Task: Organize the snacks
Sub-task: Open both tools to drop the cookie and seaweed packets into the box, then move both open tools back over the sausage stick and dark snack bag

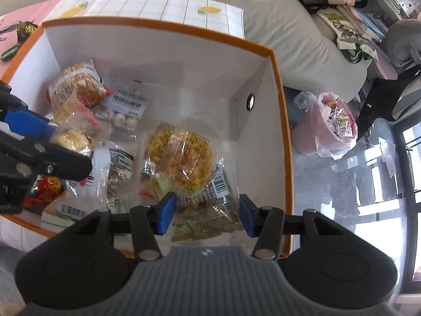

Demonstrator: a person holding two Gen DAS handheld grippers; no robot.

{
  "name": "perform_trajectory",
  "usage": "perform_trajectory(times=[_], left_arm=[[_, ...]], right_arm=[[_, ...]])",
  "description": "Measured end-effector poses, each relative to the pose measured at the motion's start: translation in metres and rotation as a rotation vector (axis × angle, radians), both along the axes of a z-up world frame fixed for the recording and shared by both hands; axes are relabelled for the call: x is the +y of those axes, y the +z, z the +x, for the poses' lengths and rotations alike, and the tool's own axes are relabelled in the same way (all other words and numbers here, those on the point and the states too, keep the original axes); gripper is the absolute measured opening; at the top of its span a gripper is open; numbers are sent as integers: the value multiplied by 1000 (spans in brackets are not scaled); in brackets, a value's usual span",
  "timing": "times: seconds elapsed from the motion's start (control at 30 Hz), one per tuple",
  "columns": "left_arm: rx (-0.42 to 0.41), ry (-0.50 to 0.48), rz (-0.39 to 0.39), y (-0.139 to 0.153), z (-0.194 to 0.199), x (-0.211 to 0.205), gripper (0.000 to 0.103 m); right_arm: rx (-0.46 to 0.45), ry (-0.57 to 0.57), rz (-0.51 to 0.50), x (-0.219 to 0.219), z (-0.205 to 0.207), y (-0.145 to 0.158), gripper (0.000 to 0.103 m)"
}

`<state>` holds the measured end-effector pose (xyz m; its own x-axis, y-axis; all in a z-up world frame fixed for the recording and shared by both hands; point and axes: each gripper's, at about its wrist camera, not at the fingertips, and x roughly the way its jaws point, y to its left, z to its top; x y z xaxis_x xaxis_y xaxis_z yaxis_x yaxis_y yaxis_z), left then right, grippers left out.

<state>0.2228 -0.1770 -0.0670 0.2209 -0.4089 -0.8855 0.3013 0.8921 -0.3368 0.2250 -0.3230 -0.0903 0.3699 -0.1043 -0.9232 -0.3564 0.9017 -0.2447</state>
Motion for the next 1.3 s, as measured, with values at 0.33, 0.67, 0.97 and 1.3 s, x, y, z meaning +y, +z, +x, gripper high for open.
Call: perform_trajectory(times=[0.33, 0.67, 0.97, 1.3], left_arm=[[28, 2, 0, -3, 3, -3, 40], [15, -6, 5, 3, 0, 1, 54], [-95, -15, 1, 43, -24, 26, 70], [-315, 113, 1, 95, -66, 94, 70]], right_arm=[[41, 5, -23, 3, 11, -9, 52], [24, 13, -49, 8, 5, 3, 62], [-94, 7, -65, 21, -15, 45, 77], [-329, -69, 128, 61, -50, 104, 84]])
